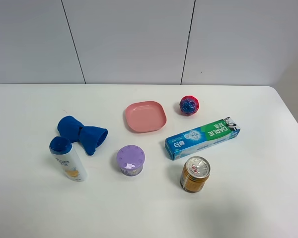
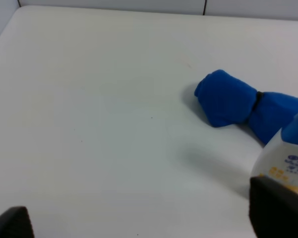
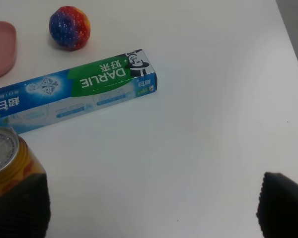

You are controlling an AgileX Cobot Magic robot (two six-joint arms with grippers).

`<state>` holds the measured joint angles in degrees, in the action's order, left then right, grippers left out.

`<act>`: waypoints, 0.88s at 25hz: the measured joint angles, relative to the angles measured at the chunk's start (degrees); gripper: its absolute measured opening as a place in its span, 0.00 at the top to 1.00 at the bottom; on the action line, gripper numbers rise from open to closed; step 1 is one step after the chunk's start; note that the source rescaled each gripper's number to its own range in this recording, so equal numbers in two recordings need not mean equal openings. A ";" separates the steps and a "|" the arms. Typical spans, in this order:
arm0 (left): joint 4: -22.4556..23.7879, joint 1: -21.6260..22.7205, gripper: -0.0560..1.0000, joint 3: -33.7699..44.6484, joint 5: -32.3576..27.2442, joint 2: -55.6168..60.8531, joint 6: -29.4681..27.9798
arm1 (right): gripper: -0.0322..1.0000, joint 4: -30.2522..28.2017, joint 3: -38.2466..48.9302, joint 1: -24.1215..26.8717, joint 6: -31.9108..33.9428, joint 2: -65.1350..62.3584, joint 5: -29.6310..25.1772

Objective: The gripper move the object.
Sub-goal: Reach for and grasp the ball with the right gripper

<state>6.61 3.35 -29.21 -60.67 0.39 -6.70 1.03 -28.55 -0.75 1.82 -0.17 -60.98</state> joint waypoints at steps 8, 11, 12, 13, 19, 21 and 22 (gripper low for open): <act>0.00 0.00 0.00 0.00 0.00 0.00 0.00 | 0.32 0.00 0.00 0.00 0.06 0.00 0.00; 0.00 0.00 0.00 0.00 0.00 0.00 0.00 | 0.32 -0.24 0.00 0.00 0.26 0.00 0.06; 0.00 0.00 0.00 0.00 0.00 0.00 0.00 | 0.32 -0.36 -0.07 0.00 0.56 0.00 0.14; 0.00 0.00 0.00 0.00 0.00 0.00 0.00 | 0.32 -0.36 -0.58 0.00 0.86 0.00 0.14; 0.00 0.00 0.00 0.00 0.00 0.00 0.00 | 0.32 -0.41 -13.86 0.00 1.68 10.75 -0.60; 0.00 0.00 0.00 0.00 0.00 0.00 0.00 | 0.32 -0.30 -19.03 0.00 1.19 17.37 -0.60; 0.00 0.00 0.00 0.00 0.00 0.00 0.00 | 0.32 -0.18 -21.70 0.00 0.80 21.26 -0.52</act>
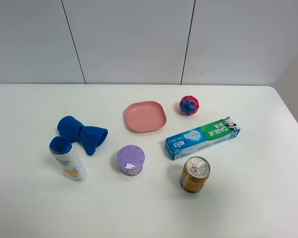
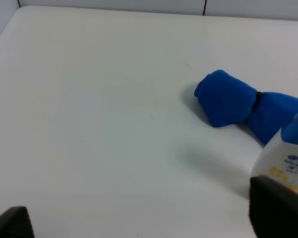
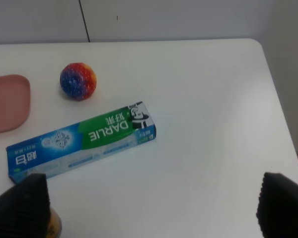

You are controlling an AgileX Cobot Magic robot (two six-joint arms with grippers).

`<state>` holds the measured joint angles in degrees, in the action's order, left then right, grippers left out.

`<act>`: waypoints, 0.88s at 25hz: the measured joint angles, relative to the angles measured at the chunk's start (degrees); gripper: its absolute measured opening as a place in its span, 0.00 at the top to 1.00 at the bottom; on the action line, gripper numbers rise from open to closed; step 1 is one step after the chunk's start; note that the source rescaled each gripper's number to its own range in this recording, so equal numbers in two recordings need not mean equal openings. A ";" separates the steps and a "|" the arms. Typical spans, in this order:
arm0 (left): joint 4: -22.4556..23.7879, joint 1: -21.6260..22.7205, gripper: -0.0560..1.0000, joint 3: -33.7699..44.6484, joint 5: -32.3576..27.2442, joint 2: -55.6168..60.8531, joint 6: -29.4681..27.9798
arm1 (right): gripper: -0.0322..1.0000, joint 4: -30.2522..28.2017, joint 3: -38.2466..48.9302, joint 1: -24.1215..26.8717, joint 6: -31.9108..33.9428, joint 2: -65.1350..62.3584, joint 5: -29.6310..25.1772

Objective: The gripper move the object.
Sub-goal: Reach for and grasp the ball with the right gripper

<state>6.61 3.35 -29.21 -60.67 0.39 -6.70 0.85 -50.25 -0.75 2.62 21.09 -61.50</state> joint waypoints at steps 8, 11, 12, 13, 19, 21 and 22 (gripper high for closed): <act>0.00 0.00 0.00 0.00 0.00 0.00 0.00 | 0.30 5.71 -17.59 0.00 -2.15 31.86 0.97; -0.02 0.00 0.00 0.00 0.00 0.00 -0.05 | 0.27 8.89 -22.70 -0.85 -3.02 43.61 2.11; -0.02 0.00 0.00 0.00 0.00 0.00 -0.05 | 0.26 9.32 -24.27 -1.27 -3.02 47.34 2.80; -0.02 0.00 0.00 0.00 0.00 0.00 -0.05 | 0.26 9.29 -25.59 -1.85 -3.02 50.24 3.60; -0.02 0.00 0.00 0.00 0.00 0.00 -0.05 | 0.19 8.65 -36.64 -6.91 -3.02 67.45 5.31; -0.02 0.00 0.00 0.00 0.00 0.00 -0.05 | 0.18 6.88 -41.16 -9.10 -2.62 73.10 4.83; -0.02 0.00 0.00 0.00 0.00 0.00 0.01 | 0.18 5.79 -43.40 -9.92 -2.28 75.76 4.19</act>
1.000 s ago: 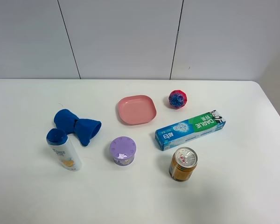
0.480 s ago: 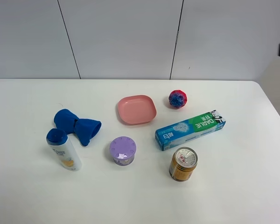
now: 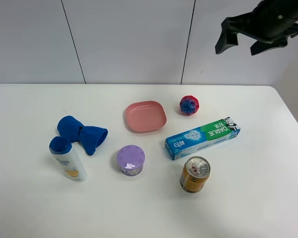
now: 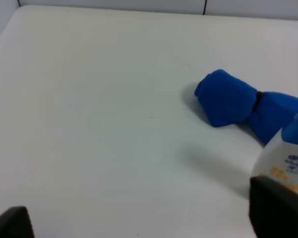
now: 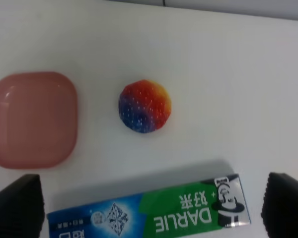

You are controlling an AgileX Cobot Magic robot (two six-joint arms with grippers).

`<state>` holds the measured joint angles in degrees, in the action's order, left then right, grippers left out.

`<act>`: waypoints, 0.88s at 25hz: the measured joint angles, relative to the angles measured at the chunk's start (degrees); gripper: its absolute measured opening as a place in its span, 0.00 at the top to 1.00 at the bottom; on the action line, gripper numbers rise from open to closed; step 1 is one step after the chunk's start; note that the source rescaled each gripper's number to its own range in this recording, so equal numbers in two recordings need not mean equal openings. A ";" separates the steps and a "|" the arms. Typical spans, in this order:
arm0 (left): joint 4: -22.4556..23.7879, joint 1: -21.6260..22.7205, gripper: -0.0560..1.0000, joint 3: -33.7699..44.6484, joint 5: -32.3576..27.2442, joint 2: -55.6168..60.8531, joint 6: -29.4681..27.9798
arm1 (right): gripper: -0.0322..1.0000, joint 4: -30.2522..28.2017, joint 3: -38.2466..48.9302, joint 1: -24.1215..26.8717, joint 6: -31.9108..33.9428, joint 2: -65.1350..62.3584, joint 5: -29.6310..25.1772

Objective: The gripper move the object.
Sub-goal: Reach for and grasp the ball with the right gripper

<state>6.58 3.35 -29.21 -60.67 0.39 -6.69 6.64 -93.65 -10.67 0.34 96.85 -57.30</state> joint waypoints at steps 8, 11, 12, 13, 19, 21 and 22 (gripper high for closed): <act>0.00 0.00 0.00 0.00 0.00 0.00 0.00 | 0.18 -2.47 -8.66 -2.26 1.86 16.17 -2.24; 0.00 0.00 0.00 0.00 0.00 0.00 0.00 | 0.18 -3.09 -8.81 -2.26 1.86 20.63 -2.36; 0.00 0.00 0.00 0.00 0.00 0.00 0.00 | 0.18 -3.09 -8.81 -2.26 1.86 22.07 -2.22; 0.00 0.00 0.00 0.00 0.00 0.00 -0.06 | 0.18 -3.09 -8.81 -2.26 1.86 23.23 -1.99; 0.00 0.00 0.00 0.00 0.00 0.00 -0.06 | 0.18 -2.57 -8.81 -2.26 1.86 29.41 1.96; 0.00 0.00 0.00 0.00 0.00 0.00 -0.06 | 0.18 -2.30 -8.81 -2.26 1.86 30.37 3.55; 0.00 0.00 0.00 0.00 0.00 0.00 -0.06 | 0.18 -2.12 -8.81 -2.26 1.79 30.82 4.10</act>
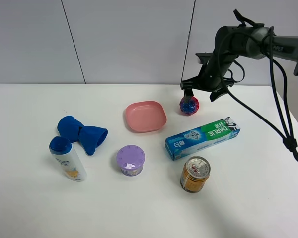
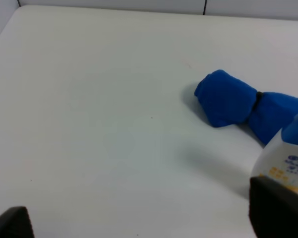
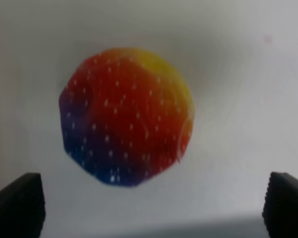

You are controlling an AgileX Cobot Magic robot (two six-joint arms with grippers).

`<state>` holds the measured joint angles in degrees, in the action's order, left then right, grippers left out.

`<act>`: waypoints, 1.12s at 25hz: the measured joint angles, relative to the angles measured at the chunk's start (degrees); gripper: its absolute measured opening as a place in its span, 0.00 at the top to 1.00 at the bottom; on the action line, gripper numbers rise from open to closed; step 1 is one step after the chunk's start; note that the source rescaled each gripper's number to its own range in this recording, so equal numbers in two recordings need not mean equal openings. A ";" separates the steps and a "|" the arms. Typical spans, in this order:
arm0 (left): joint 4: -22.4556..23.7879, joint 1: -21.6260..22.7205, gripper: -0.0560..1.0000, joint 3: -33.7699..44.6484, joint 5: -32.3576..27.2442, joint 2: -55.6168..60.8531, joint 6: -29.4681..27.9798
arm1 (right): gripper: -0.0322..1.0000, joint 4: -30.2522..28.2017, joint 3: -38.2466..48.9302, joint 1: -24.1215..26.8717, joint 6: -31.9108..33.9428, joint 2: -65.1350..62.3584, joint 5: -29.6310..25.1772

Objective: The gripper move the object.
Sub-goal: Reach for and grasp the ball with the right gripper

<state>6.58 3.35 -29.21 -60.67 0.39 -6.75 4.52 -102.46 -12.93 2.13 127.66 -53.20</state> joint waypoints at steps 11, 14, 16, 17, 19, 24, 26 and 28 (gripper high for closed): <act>0.00 0.00 0.00 0.00 0.00 0.00 0.06 | 0.18 1.40 0.00 0.00 -0.31 1.90 5.98; 0.00 0.00 0.00 0.00 0.00 0.00 0.06 | 0.18 2.62 0.00 0.00 -0.31 2.48 6.44; 0.00 0.00 0.00 0.00 0.00 0.00 0.00 | 0.18 3.22 -0.10 0.00 -0.35 3.29 6.49; 0.00 0.00 0.00 0.00 0.00 0.00 0.00 | 0.18 3.65 -0.10 0.00 -0.35 3.85 6.49; 0.00 0.00 0.00 0.00 0.00 0.00 0.00 | 0.18 3.84 -0.10 -0.13 -0.35 4.54 6.49; 0.00 0.00 0.00 0.00 0.00 0.00 0.00 | 0.44 3.95 -0.10 -0.30 -0.35 5.74 6.49; 0.00 0.00 0.00 0.00 0.00 0.00 0.00 | 0.96 4.12 -0.10 -0.30 -0.35 5.93 6.49; 0.00 0.00 0.00 0.00 0.00 0.00 0.00 | 0.96 4.05 -0.10 -0.37 -0.35 5.93 6.49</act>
<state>6.58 3.35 -29.21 -60.67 0.39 -6.75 8.57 -102.56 -13.30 1.78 133.59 -46.71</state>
